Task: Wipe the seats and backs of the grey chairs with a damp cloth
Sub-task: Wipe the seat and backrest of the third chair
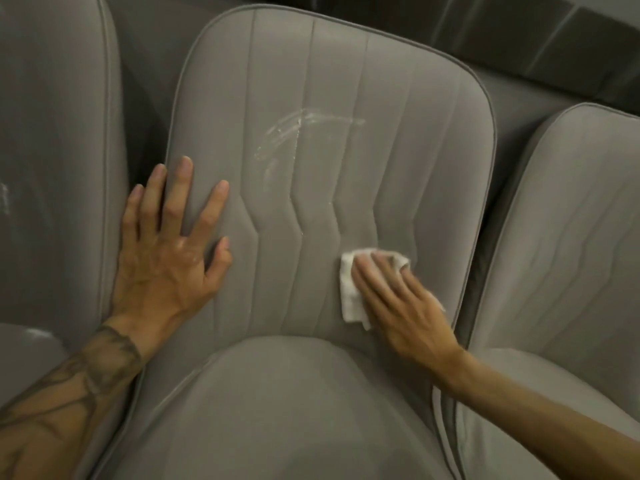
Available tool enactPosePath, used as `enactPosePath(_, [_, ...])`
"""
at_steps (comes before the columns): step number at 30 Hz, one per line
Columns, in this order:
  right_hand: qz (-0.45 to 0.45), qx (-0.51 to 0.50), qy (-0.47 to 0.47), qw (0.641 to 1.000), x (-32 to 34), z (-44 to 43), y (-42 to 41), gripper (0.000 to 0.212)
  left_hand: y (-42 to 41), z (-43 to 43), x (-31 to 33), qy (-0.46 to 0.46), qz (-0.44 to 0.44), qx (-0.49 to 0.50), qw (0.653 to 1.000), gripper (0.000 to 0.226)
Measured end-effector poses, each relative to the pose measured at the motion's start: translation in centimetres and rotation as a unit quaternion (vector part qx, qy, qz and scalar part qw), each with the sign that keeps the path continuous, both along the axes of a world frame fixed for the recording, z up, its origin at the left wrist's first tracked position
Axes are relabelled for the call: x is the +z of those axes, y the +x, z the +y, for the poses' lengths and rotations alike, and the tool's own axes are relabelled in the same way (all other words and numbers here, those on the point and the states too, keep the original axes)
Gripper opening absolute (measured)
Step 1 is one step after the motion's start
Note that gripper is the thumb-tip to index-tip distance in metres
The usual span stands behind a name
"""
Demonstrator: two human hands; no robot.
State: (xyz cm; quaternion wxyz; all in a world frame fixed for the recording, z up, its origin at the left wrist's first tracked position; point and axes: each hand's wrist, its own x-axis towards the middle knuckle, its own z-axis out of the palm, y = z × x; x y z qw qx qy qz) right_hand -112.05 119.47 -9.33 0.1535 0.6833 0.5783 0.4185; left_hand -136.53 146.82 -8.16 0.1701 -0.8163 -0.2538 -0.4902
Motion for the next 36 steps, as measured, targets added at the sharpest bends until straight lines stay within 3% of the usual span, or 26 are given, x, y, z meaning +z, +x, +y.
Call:
enactPosePath(3, [-0.028, 0.009, -0.039, 0.999, 1.2, -0.3, 0.6, 0.072, -0.1, 0.1, 0.0, 0.000, -0.004, -0.003, 1.000, 0.067])
enactPosePath(6, [0.021, 0.001, 0.039, 0.999, 3.4, 1.5, 0.9, 0.070, -0.2, 0.1, 0.0, -0.002, -0.003, 0.001, 1.000, 0.068])
enactPosePath(8, [0.055, -0.011, 0.059, 0.997, 1.4, 1.3, -0.1, 0.070, -0.2, 0.0, 0.0, -0.002, 0.002, 0.003, 1.000, 0.068])
enactPosePath(11, [0.032, 0.015, -0.065, 0.997, -4.6, -1.3, -2.2, 0.066, -0.1, 0.0, 0.0, -0.002, 0.009, 0.008, 1.000, 0.067])
enactPosePath(13, [0.021, 0.036, -0.128, 0.991, -4.9, -2.2, -1.8, 0.069, -0.1, -0.1, 0.0, -0.002, 0.007, 0.006, 1.000, 0.067])
enactPosePath(18, [0.028, 0.025, -0.046, 0.998, -2.4, 0.1, -0.2, 0.074, -0.2, -0.1, -0.1, -0.006, 0.007, 0.015, 1.000, 0.068])
enactPosePath(22, [0.023, 0.015, -0.111, 0.993, -5.7, -1.4, -1.9, 0.080, -0.1, -0.1, 0.1, -0.006, 0.010, 0.014, 1.000, 0.069])
enactPosePath(25, [0.040, 0.034, -0.033, 0.998, -1.8, 0.3, -0.6, 0.069, -0.2, -0.2, 0.0, -0.006, 0.012, 0.017, 1.000, 0.069])
enactPosePath(30, [0.089, -0.015, 0.221, 0.971, 9.4, 5.5, 2.3, 0.064, -0.1, 0.0, -0.1, 0.000, 0.007, 0.016, 1.000, 0.068])
enactPosePath(33, [0.102, -0.021, 0.268, 0.958, 10.7, 7.3, 2.1, 0.063, 0.0, 0.1, -0.2, 0.005, 0.001, 0.015, 1.000, 0.068])
enactPosePath(36, [0.098, -0.021, 0.226, 0.969, 6.9, 7.4, 0.3, 0.061, 0.0, 0.1, -0.1, 0.004, 0.003, 0.017, 1.000, 0.068])
